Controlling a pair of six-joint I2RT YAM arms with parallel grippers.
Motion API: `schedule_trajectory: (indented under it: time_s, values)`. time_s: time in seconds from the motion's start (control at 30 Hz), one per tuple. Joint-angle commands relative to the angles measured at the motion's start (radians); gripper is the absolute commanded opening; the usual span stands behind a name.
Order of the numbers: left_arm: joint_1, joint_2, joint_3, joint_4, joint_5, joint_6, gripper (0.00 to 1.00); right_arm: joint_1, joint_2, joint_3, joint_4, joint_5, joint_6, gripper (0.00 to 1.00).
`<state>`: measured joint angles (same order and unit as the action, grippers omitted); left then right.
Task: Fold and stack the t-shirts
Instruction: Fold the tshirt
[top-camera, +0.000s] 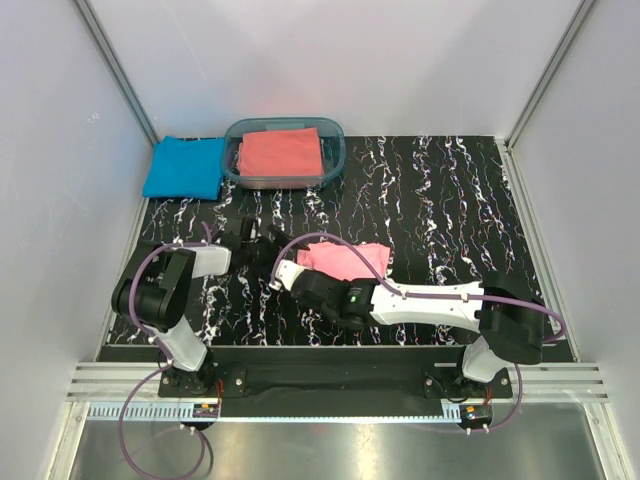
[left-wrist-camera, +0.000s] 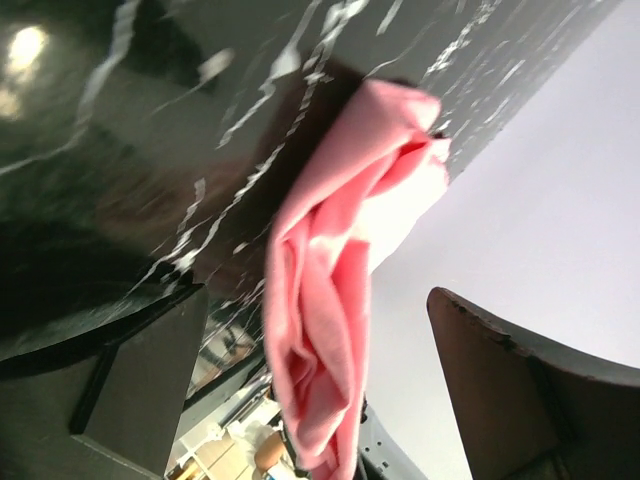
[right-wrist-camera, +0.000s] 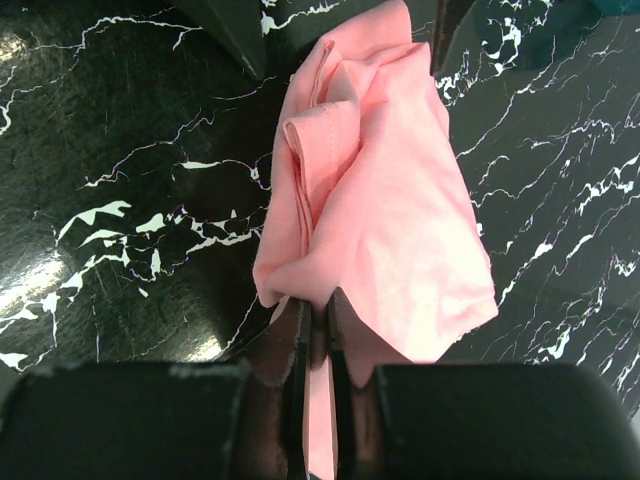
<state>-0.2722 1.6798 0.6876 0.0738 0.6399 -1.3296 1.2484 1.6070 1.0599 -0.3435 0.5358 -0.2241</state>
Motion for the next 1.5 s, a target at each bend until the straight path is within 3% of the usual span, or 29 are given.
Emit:
schedule_trajectory:
  time_s: [0.0, 0.37, 0.7, 0.93, 1.07, 1.27, 1.3, 1.43, 1.47]
  values:
    - [-0.025, 0.034, 0.036, 0.103, 0.006, -0.036, 0.99, -0.009, -0.050, 0.003, 0.012, -0.011, 0.014, 0.00]
    - [-0.082, 0.146, 0.128, -0.071, -0.022, -0.023, 0.99, -0.027, -0.084, 0.026, 0.003, -0.007, 0.005, 0.00]
    - [-0.087, 0.248, 0.328, -0.308, -0.108, 0.073, 0.91, -0.032, -0.090, 0.025, 0.003, -0.028, 0.002, 0.00]
    - [-0.094, 0.279, 0.346, -0.275, -0.123, 0.109, 0.83, -0.041, -0.101, 0.012, 0.017, -0.036, 0.003, 0.00]
    - [-0.096, 0.285, 0.314, -0.186, -0.108, 0.132, 0.70, -0.052, -0.105, 0.012, 0.014, -0.040, 0.006, 0.00]
    - [-0.117, 0.304, 0.360, -0.091, -0.120, 0.291, 0.26, -0.061, -0.104, 0.032, -0.003, -0.046, 0.057, 0.15]
    - [-0.124, 0.311, 0.372, -0.092, -0.121, 0.311, 0.04, -0.061, -0.104, 0.035, -0.017, -0.042, 0.072, 0.18]
    - [-0.131, 0.282, 0.382, 0.006, -0.097, 0.396, 0.00, -0.061, -0.090, 0.110, -0.139, -0.005, 0.164, 0.44]
    - [-0.134, 0.264, 0.391, -0.020, -0.115, 0.432, 0.00, -0.063, -0.084, 0.133, -0.181, 0.034, 0.217, 0.58]
